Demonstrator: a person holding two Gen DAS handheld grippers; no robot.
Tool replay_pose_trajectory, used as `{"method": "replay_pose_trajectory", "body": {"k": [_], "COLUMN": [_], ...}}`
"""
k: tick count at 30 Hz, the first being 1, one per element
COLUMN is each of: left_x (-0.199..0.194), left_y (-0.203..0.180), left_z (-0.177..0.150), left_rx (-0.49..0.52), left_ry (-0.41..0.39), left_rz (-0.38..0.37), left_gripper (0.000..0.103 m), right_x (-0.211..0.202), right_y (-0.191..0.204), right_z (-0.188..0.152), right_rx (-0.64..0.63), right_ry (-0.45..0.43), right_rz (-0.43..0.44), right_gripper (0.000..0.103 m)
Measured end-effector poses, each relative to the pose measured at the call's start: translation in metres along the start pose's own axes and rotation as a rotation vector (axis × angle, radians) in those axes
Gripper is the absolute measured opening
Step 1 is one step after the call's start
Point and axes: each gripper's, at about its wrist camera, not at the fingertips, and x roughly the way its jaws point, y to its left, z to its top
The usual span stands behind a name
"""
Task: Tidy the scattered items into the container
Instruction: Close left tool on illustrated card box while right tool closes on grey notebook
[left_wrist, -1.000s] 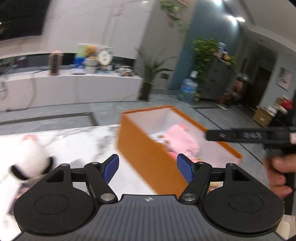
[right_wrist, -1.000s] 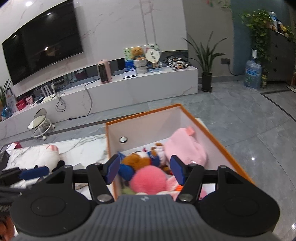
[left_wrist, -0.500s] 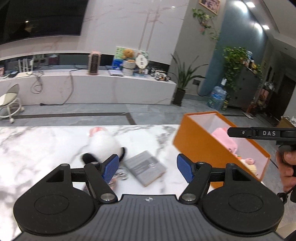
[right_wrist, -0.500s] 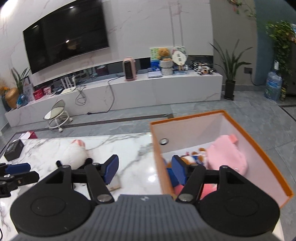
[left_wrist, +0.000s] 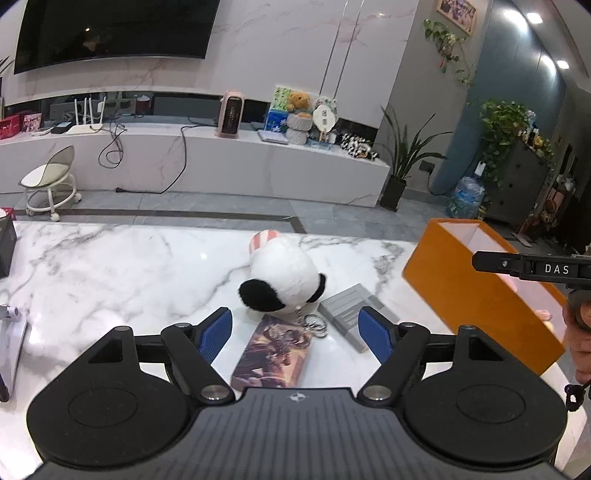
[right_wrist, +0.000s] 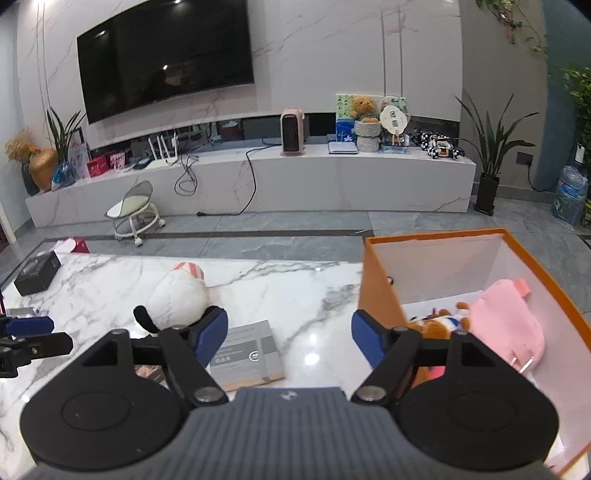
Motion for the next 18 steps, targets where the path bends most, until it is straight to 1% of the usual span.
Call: {"method": "replay_pose_trajectory", "body": {"k": [4,8,12,18], "left_x": [0.010,0.020,0.033,0.045], "left_y": [0.006,0.009,0.008,0.002], "left_z": [-0.004,-0.010,-0.016,-0.021], "left_rx": [-0.012,-0.017,-0.034,-0.021], "left_ry": [0.021,0.047,0.090,0.112], "left_rz": [-0.004,-0.006,-0.027,-0.029], "left_gripper": [0.089,0.089,0.089,0.089], "right_x": [0.015,0.033,0.050,0.074], "right_y": [0.012,0.022,0.029,0.039], "right_z": [-0.001,-0.005,-0.012,-0.025], "right_rx": [-0.027,-0.051,-0.065,-0.102], "right_ry": [0.016,0.042,0.073,0.119], "right_rz": [0.013,0.019,0.023,0.043], "right_gripper": [0.083,0.084,0.084,0.084]}}
